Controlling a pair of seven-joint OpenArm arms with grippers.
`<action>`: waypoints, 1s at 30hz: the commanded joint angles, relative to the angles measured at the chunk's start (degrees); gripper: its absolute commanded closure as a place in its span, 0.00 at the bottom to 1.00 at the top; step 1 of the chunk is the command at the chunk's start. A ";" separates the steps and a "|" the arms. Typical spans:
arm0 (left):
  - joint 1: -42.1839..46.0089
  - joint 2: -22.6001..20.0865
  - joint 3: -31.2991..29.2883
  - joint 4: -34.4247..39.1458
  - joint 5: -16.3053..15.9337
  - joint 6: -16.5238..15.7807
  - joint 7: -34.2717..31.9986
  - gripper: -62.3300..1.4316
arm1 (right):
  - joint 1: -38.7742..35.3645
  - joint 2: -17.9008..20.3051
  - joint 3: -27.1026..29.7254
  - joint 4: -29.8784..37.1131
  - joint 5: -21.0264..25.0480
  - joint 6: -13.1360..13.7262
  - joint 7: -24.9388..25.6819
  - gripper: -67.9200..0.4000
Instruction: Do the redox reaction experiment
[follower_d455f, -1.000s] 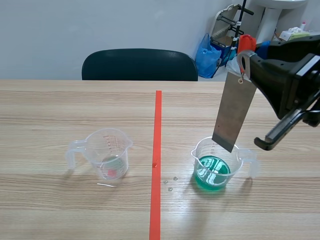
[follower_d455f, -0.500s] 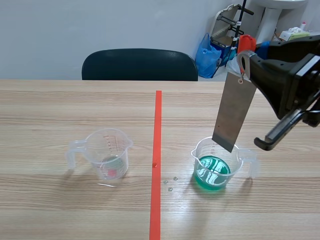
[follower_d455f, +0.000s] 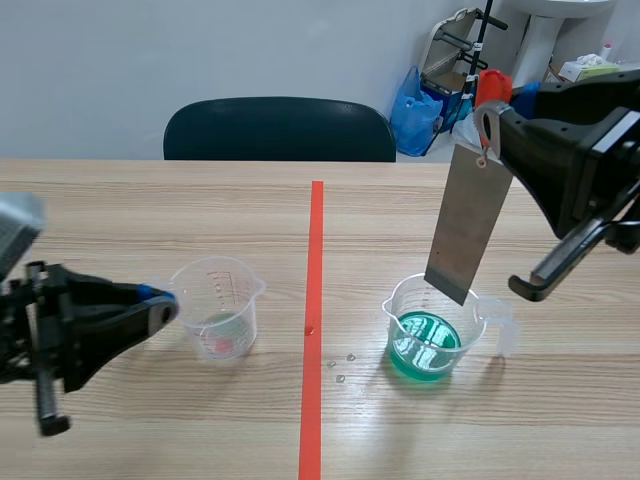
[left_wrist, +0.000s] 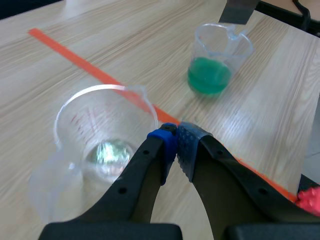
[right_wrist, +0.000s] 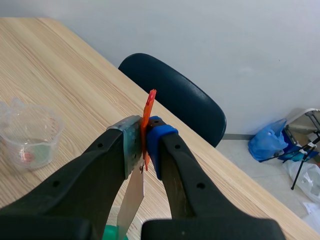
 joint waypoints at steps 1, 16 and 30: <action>-2.99 3.04 1.64 0.50 -1.68 1.16 1.16 0.93 | 0.24 0.79 0.76 1.18 0.55 -0.44 0.83 0.97; -21.44 24.63 18.21 -6.86 -4.37 7.41 16.04 0.93 | 0.24 0.76 0.72 1.18 0.57 -0.42 0.83 0.97; -23.28 31.21 18.25 -9.57 -4.35 9.31 17.40 0.93 | 0.24 0.76 0.72 1.18 0.57 -0.42 0.83 0.97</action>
